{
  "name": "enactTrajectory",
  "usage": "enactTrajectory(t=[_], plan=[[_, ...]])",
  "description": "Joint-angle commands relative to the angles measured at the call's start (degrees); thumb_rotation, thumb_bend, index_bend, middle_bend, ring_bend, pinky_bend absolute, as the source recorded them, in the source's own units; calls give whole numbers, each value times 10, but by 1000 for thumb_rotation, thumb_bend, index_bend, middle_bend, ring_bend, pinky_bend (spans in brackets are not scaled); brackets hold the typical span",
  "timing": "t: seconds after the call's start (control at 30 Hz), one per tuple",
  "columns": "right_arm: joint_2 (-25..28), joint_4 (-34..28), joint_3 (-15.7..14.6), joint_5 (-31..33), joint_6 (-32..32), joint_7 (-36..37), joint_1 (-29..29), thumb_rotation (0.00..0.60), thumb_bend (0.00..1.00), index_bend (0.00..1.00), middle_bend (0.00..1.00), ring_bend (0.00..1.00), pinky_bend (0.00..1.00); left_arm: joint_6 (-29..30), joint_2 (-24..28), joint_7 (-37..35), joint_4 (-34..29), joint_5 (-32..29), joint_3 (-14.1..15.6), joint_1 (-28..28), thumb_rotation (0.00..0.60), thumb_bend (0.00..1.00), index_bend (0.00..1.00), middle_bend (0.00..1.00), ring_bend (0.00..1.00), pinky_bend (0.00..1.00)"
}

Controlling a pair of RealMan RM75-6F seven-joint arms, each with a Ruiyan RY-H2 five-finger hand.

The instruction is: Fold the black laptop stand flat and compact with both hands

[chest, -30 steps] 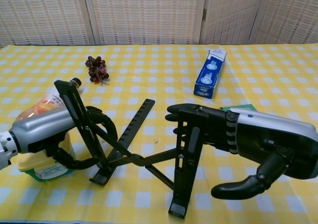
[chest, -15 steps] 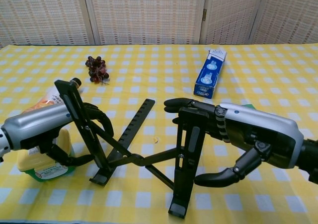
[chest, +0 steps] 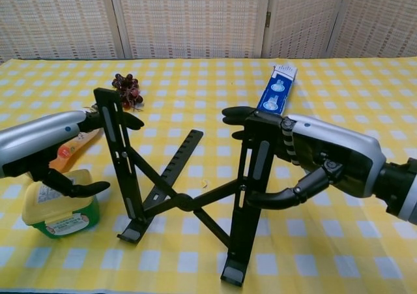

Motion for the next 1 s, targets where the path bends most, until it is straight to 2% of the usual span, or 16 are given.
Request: enactTrajectory(t=[0.03, 0.5, 0.57, 0.67, 0.77, 0.87, 0.93, 1.0], plan=[[-3, 1, 18, 29, -1, -17, -8, 600, 236, 0, 0, 37, 0, 7, 8, 0, -6, 3, -2, 2, 600, 363, 138, 136, 0, 3], [39, 14, 103, 114, 25, -23, -39, 600, 236, 0, 0, 0, 0, 29, 42, 1, -35, 7, -26, 2, 600, 357, 118, 120, 0, 0], [48, 19, 111, 114, 39, -25, -48, 600, 236, 0, 0, 0, 0, 24, 46, 5, -35, 4, -31, -2, 600, 357, 118, 119, 0, 0], [68, 16, 108, 89, 60, -46, -56, 600, 236, 0, 0, 0, 0, 9, 49, 17, -27, 0, -41, -15, 600, 357, 131, 119, 0, 0], [91, 11, 93, 38, 84, -106, -59, 600, 235, 0, 1, 16, 0, -17, 48, 41, -10, -4, -53, -37, 600, 356, 144, 119, 0, 0], [103, 8, 82, -14, 115, -212, -64, 600, 235, 2, 90, 130, 2, -41, 39, 75, 11, -6, -65, -61, 600, 356, 150, 119, 0, 1], [109, 3, 74, -40, 121, -276, -64, 600, 236, 50, 195, 230, 60, -56, 29, 94, 27, -11, -71, -75, 600, 354, 154, 119, 0, 5], [118, -7, 65, -60, 116, -341, -62, 600, 236, 145, 292, 332, 184, -72, 15, 114, 46, -18, -77, -90, 600, 353, 153, 119, 0, 6]])
